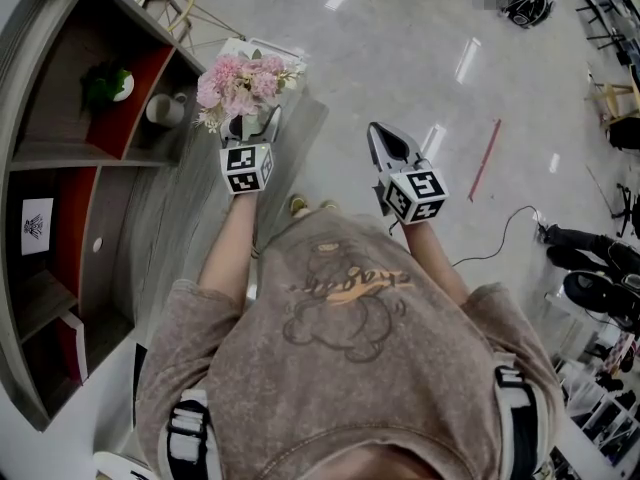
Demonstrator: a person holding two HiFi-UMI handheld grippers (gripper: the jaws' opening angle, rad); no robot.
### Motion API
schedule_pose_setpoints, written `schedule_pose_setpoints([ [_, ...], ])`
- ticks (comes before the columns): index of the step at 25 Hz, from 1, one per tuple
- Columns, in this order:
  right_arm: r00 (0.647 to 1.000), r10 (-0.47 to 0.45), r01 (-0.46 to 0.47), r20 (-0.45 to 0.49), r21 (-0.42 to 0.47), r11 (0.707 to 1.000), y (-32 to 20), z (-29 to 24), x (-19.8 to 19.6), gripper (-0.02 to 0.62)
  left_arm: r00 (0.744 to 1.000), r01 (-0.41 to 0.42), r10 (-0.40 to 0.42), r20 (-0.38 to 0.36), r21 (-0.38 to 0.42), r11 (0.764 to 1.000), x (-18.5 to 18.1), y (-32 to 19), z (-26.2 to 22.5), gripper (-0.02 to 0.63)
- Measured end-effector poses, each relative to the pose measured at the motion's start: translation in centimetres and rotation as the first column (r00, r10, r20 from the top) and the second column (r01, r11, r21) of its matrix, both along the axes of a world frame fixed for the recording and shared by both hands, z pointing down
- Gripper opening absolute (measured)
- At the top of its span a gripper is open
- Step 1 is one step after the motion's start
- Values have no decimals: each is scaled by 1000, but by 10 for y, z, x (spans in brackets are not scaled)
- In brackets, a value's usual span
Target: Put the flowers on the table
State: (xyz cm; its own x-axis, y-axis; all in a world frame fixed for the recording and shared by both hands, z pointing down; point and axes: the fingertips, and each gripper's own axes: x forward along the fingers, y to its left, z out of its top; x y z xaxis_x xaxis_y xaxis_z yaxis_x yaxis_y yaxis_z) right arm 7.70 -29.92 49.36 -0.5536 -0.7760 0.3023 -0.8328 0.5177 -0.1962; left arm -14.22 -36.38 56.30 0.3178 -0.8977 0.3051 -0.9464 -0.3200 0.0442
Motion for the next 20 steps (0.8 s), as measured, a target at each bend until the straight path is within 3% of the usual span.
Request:
schedule_pose_setpoints([
  [8, 999, -32, 31, 9, 8, 999, 8, -3, -2, -3, 1000, 16, -16, -19, 15, 1000, 0, 16, -19, 333],
  [20, 990, -138, 137, 29, 47, 989, 23, -10, -31, -3, 997, 31, -28, -66, 45, 998, -6, 83, -70, 333],
])
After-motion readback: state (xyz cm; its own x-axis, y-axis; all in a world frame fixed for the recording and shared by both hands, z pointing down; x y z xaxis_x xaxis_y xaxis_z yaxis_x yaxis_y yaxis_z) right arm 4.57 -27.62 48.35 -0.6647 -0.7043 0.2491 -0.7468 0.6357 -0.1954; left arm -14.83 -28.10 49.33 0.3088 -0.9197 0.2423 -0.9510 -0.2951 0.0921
